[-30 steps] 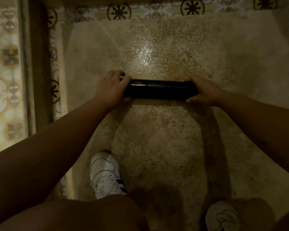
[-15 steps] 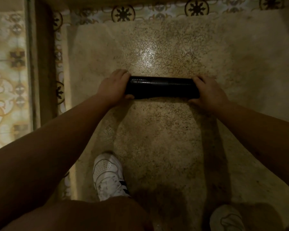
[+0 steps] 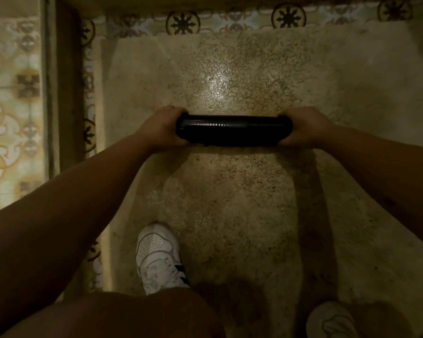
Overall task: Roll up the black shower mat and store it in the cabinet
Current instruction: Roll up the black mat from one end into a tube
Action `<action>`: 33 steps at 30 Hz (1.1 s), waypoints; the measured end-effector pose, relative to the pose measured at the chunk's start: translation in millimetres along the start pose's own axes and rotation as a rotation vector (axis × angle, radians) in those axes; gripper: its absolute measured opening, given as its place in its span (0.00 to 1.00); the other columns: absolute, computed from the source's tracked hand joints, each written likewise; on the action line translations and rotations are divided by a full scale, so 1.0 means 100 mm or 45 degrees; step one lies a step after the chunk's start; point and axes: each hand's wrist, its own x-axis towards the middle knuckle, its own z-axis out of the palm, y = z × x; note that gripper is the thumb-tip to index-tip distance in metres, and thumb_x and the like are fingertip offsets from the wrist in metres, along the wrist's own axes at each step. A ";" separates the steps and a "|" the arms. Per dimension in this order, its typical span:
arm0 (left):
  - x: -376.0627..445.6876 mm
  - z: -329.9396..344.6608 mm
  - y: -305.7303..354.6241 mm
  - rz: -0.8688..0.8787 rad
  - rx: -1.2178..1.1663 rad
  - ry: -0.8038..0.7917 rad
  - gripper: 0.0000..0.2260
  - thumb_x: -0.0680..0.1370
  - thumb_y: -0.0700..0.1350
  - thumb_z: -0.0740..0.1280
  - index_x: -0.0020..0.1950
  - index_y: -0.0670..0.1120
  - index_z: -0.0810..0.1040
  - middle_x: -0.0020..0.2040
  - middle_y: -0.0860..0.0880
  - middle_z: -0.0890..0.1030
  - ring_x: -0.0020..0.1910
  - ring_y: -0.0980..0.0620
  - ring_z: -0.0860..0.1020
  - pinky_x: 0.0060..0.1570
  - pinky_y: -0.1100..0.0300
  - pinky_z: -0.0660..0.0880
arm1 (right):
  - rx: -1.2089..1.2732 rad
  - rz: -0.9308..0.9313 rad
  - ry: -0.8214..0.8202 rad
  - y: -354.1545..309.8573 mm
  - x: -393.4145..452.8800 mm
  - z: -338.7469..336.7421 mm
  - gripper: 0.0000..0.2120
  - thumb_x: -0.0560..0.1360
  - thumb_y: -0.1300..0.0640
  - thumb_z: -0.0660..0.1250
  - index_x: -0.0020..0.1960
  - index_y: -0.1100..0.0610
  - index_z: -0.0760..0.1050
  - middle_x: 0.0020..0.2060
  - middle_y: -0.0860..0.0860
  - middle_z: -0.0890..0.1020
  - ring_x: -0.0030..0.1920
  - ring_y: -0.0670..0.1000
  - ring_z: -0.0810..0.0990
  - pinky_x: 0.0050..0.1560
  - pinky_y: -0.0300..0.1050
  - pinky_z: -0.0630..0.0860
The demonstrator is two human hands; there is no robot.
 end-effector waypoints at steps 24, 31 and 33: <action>-0.50 -0.04 -0.21 -0.498 -1.597 0.013 0.19 0.74 0.35 0.69 0.57 0.53 0.68 0.58 0.46 0.69 0.52 0.46 0.77 0.41 0.58 0.80 | 1.691 0.270 -0.042 -0.36 -0.13 0.17 0.10 0.76 0.56 0.67 0.57 0.53 0.75 0.56 0.55 0.80 0.57 0.56 0.80 0.52 0.51 0.79; -0.53 -0.09 -0.11 -0.582 -1.794 0.172 0.19 0.79 0.41 0.63 0.69 0.54 0.69 0.64 0.48 0.67 0.58 0.45 0.74 0.51 0.54 0.79 | 1.724 0.191 -0.025 -0.37 -0.08 0.12 0.23 0.65 0.55 0.75 0.58 0.48 0.73 0.58 0.52 0.77 0.57 0.53 0.79 0.49 0.44 0.78; -0.51 -0.15 -0.08 -0.612 -1.767 0.179 0.21 0.80 0.41 0.63 0.72 0.53 0.67 0.64 0.48 0.67 0.58 0.46 0.74 0.51 0.56 0.79 | 1.674 0.190 -0.033 -0.38 -0.06 0.09 0.25 0.68 0.58 0.74 0.62 0.49 0.71 0.59 0.50 0.75 0.59 0.52 0.78 0.51 0.45 0.78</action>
